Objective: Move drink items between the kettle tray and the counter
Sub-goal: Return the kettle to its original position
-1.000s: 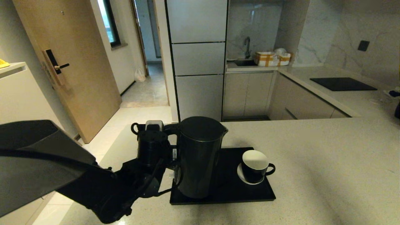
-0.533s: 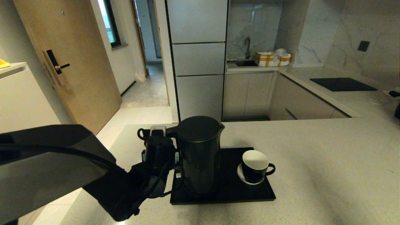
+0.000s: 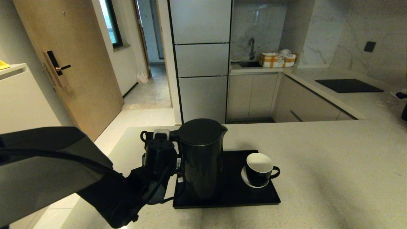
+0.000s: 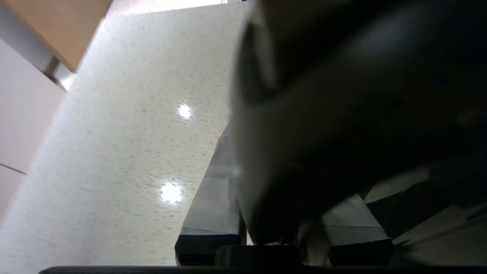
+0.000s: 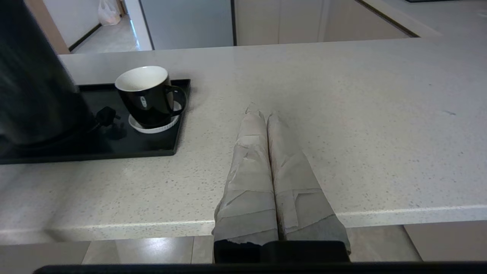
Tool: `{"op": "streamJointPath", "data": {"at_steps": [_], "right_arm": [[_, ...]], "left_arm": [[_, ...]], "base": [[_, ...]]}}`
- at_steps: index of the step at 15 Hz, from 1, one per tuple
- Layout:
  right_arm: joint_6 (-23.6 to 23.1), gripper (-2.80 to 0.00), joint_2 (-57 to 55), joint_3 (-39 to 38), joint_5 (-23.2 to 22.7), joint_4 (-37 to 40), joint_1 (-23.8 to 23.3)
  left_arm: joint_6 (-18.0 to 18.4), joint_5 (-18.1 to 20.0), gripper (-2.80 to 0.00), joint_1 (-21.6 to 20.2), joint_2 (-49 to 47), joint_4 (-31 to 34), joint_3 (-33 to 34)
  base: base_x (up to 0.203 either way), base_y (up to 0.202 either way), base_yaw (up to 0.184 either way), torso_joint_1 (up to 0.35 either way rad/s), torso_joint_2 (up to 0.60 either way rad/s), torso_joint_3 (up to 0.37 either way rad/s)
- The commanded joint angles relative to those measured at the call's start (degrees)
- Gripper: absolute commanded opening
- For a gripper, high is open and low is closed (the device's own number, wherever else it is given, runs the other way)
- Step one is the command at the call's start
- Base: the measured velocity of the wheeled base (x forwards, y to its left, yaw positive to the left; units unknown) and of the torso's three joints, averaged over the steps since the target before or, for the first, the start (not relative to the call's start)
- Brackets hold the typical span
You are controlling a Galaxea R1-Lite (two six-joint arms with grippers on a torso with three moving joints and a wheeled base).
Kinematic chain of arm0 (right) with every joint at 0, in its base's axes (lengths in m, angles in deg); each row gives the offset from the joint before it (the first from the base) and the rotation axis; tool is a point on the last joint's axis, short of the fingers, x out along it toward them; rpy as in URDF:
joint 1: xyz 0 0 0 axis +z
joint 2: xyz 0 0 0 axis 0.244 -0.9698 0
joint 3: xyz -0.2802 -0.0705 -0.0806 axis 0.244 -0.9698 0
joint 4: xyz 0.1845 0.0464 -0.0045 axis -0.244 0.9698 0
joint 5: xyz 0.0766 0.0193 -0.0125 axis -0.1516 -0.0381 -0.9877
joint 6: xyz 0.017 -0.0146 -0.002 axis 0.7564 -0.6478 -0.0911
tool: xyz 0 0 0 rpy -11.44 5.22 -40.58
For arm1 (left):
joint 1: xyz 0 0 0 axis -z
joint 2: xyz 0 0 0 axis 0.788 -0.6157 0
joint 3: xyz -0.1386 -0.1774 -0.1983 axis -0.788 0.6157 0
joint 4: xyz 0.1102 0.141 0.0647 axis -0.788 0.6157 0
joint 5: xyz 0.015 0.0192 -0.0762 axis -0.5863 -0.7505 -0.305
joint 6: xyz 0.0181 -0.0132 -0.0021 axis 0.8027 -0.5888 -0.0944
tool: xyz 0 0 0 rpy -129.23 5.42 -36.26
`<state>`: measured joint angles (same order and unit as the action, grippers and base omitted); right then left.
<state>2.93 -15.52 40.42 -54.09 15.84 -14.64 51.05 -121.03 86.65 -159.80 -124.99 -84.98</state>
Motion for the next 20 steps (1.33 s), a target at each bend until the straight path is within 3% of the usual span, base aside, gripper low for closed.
{"op": "streamJointPath", "data": {"at_steps": [1, 4, 20], "right_arm": [[0.0, -2.8, 0.0, 0.0, 0.0, 0.0, 0.0], [0.0, -2.8, 0.0, 0.0, 0.0, 0.0, 0.0], [0.0, -2.8, 0.0, -0.1, 0.0, 0.0, 0.0]], "left_arm": [[0.8, -0.4, -2.8, -0.8, 2.1, -0.5, 0.2], [2.4, -0.4, -2.8, -1.5, 2.3, -0.6, 0.3], [2.9, -0.1, -2.8, -1.4, -4.9, 0.0, -4.4]], "base": [[0.0, 0.0, 0.0, 0.0, 0.0, 0.0], [0.0, 0.0, 0.0, 0.0, 0.0, 0.0], [0.0, 0.0, 0.0, 0.0, 0.0, 0.0]]}}
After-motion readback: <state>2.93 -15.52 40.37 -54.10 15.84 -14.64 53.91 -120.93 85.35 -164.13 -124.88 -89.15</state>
